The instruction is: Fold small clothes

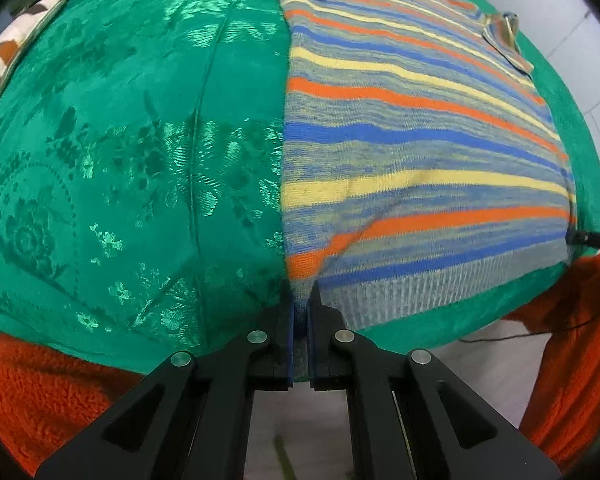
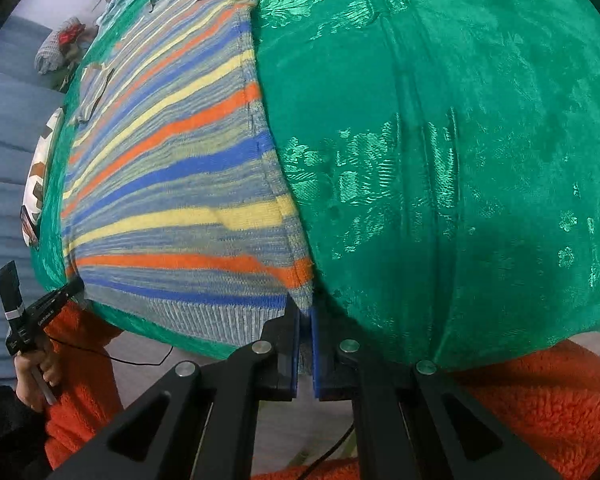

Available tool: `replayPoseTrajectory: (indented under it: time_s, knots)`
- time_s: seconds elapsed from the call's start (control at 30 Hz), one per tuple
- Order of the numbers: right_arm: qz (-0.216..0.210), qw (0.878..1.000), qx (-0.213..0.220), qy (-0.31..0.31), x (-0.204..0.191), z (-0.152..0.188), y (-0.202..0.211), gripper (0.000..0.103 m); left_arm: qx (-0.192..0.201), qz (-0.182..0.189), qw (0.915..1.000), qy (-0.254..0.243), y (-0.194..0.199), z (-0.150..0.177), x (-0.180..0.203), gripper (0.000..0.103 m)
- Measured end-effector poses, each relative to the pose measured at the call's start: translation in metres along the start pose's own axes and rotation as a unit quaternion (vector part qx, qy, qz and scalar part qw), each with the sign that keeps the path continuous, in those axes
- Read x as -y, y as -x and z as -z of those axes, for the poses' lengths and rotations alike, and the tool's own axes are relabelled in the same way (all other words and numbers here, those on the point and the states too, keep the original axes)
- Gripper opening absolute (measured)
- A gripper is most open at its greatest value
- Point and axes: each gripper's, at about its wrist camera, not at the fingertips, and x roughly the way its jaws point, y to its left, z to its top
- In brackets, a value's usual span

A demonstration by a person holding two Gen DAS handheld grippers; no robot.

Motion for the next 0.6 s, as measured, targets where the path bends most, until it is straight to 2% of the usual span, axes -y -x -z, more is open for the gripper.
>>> replayPoseTrajectory:
  time_s: [0.33,0.4,0.57,0.6]
  knots:
    - [0.005,1.000,0.010,-0.015,0.000,0.004,-0.003,0.004,0.011,0.009,0.9998,0.014,-0.003,0.005,-0.003,0.003]
    - [0.010,1.000,0.014,-0.015,-0.001,0.005,-0.003,0.004,0.013,0.006,0.9998,0.011,-0.004,0.002,-0.004,0.003]
    - [0.014,0.999,0.020,-0.022,-0.001,0.005,-0.001,0.005,0.018,-0.007,0.9998,0.001,0.007,0.017,-0.017,0.006]
    - [0.014,0.999,0.021,-0.026,-0.002,0.006,-0.001,0.009,0.017,-0.009,0.9998,0.000,0.007,0.017,-0.017,0.008]
